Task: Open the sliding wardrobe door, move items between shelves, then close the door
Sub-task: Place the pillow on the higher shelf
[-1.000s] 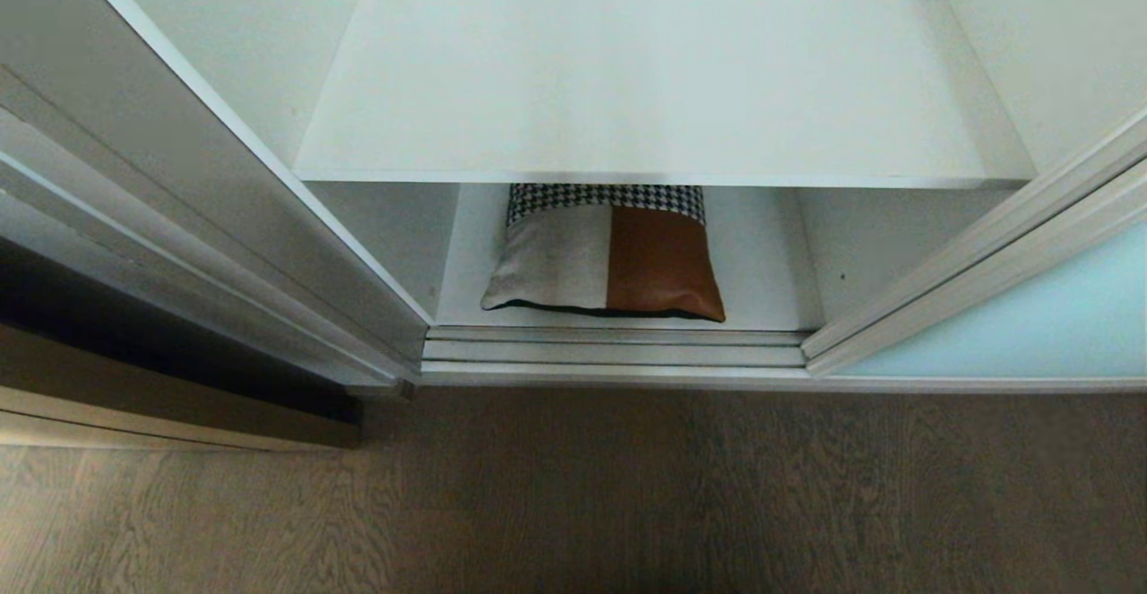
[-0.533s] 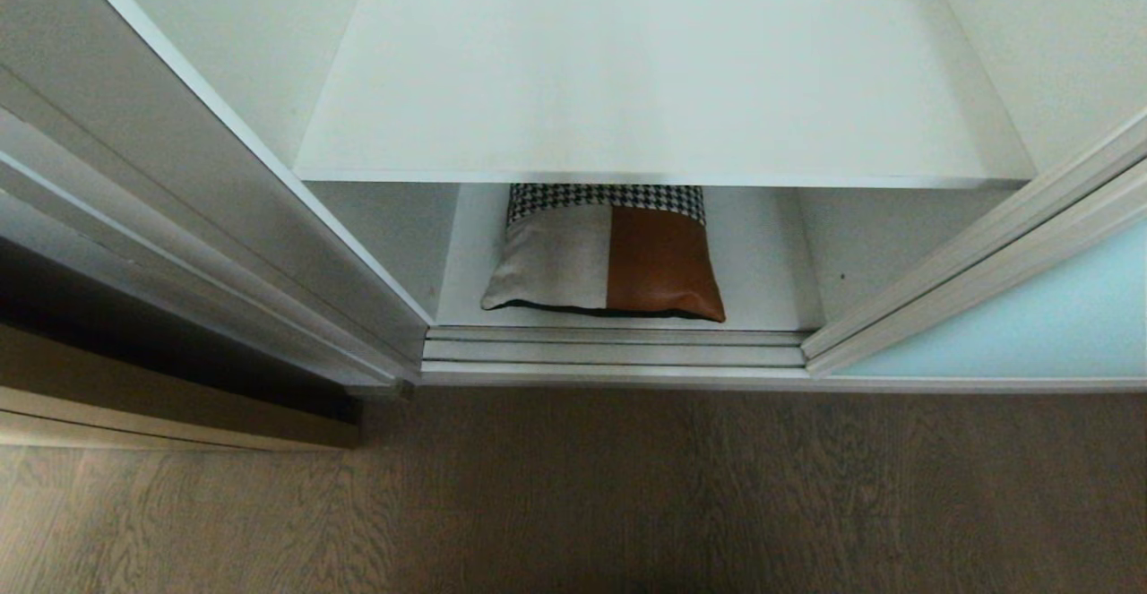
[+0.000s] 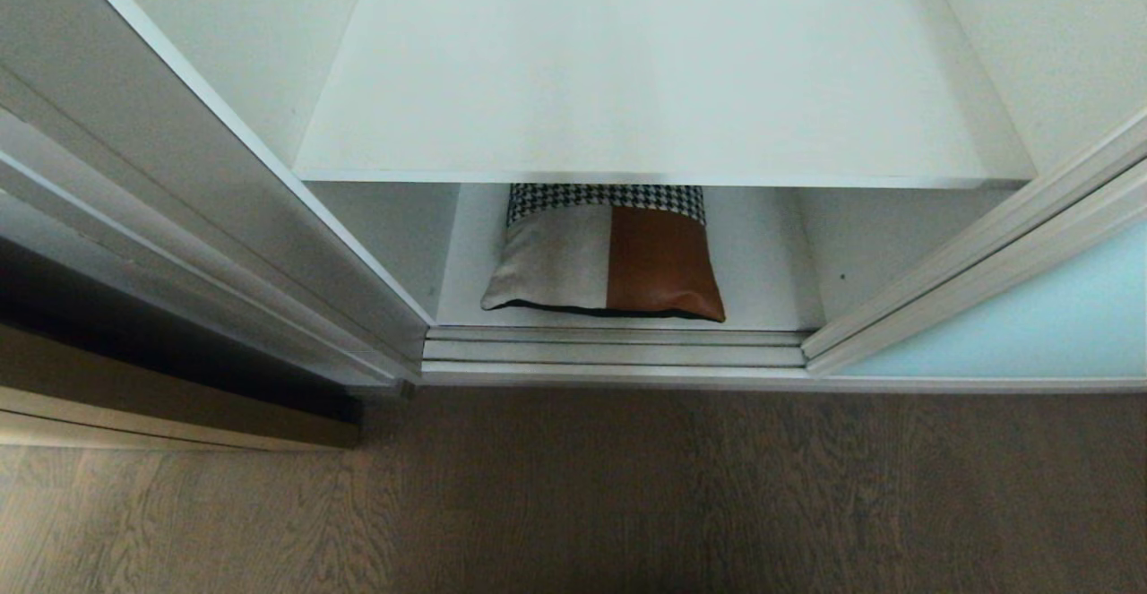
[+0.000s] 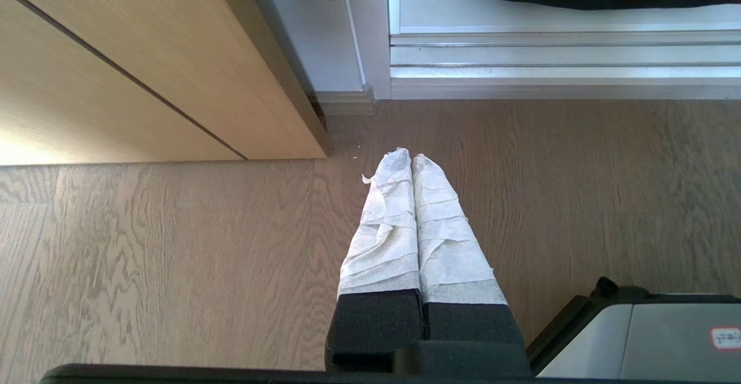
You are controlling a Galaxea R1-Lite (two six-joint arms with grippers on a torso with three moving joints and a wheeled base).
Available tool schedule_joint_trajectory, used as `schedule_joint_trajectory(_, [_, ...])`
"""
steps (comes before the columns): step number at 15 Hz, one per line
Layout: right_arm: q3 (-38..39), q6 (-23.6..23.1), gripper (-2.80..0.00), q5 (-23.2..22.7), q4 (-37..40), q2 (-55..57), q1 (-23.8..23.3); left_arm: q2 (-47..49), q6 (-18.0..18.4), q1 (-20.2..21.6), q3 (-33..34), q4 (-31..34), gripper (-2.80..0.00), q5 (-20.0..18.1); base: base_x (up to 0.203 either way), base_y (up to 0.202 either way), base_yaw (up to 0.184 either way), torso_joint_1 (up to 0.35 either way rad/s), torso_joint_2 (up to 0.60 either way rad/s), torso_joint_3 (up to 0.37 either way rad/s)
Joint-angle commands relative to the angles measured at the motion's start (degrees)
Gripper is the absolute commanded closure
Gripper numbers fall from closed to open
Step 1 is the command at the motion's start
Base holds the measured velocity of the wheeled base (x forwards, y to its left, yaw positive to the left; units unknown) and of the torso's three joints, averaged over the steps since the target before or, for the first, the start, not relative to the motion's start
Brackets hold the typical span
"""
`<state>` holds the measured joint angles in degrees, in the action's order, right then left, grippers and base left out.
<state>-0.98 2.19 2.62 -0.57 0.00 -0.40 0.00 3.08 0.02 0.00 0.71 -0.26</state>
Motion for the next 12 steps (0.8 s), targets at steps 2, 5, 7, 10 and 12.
schedule_joint_trajectory(2, [-13.8,0.9,0.00,2.3,4.1,4.7,0.1,0.1,0.0,0.1,0.1,0.0,0.00,0.0,0.000,0.000,0.000,0.000,0.00,0.000])
schedule_joint_trajectory(5, [-23.8,3.2,0.00,3.2,12.1,10.8,0.1,0.1,0.0,0.0,0.1,0.0,0.00,0.0,0.000,0.000,0.000,0.000,0.00,0.000])
schedule_joint_trajectory(7, [-30.5,3.7,0.00,0.9,18.4,15.8,0.5,0.1,0.0,0.1,0.1,0.0,0.00,0.0,0.000,0.000,0.000,0.000,0.00,0.000])
schedule_joint_trajectory(10, [-36.4,7.8,0.00,-8.3,27.6,23.0,1.0,0.1,0.0,0.1,0.1,0.0,0.00,0.0,0.000,0.000,0.000,0.000,0.00,0.000])
schedule_joint_trajectory(12, [-38.4,10.4,0.00,-14.2,30.7,27.5,0.9,0.1,0.0,0.1,0.1,0.0,0.00,0.0,0.000,0.000,0.000,0.000,0.00,0.000])
